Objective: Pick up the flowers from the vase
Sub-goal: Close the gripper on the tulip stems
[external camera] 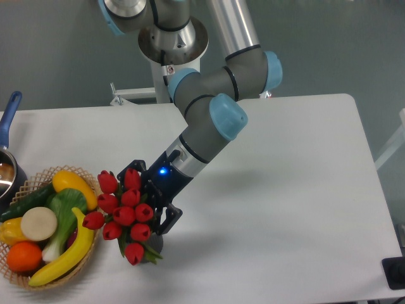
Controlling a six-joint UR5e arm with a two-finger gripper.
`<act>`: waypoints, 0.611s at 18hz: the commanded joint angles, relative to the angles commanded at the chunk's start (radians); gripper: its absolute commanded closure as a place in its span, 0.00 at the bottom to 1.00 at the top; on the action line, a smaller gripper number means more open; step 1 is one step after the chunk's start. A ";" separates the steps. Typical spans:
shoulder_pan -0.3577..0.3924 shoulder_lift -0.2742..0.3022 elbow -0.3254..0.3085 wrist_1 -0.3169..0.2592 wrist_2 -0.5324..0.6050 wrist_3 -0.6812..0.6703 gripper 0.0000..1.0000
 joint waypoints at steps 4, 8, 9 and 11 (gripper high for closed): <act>0.000 0.003 0.002 0.000 -0.002 -0.002 0.45; 0.002 0.003 0.000 0.000 -0.005 -0.002 0.56; 0.002 0.003 -0.002 0.000 -0.005 -0.002 0.58; 0.003 0.005 -0.005 0.000 -0.006 -0.002 0.60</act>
